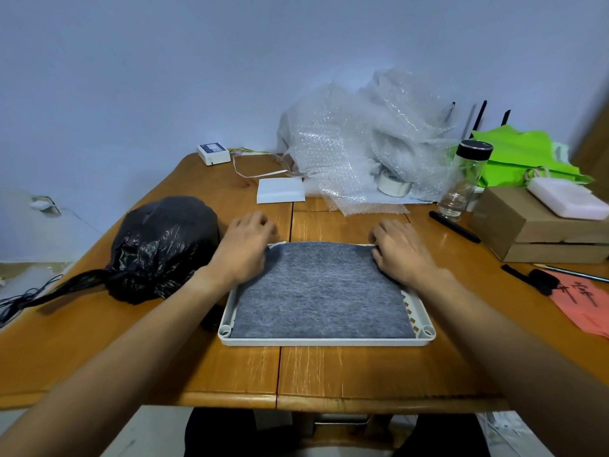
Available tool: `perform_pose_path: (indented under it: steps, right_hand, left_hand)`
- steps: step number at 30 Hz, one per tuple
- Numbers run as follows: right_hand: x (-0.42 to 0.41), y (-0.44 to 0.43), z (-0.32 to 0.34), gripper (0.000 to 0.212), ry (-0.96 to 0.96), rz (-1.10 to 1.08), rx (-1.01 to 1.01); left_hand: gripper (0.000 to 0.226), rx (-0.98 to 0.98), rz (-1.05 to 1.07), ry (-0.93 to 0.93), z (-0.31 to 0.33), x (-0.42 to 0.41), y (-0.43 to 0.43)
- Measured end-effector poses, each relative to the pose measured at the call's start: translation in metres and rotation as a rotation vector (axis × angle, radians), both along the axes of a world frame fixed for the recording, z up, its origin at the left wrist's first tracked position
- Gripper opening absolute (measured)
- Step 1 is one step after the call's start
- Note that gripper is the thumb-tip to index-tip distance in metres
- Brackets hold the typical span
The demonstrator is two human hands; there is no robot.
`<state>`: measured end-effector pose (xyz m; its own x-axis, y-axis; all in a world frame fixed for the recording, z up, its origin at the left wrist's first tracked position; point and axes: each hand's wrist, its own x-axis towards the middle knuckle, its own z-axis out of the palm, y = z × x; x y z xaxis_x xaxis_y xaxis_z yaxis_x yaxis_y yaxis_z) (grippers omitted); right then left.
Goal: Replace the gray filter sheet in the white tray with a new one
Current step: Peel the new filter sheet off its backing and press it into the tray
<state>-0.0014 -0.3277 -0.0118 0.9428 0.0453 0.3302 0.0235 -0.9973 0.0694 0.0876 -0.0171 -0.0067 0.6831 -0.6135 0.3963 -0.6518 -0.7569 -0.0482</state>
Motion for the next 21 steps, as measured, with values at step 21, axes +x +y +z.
perform_pose_path:
  steps: [21]
  right_hand:
    - [-0.017,0.023,-0.011,0.043,0.17,0.094,0.028]
  left_hand:
    - [0.069,0.213,0.011,0.054,-0.025,-0.026,-0.004]
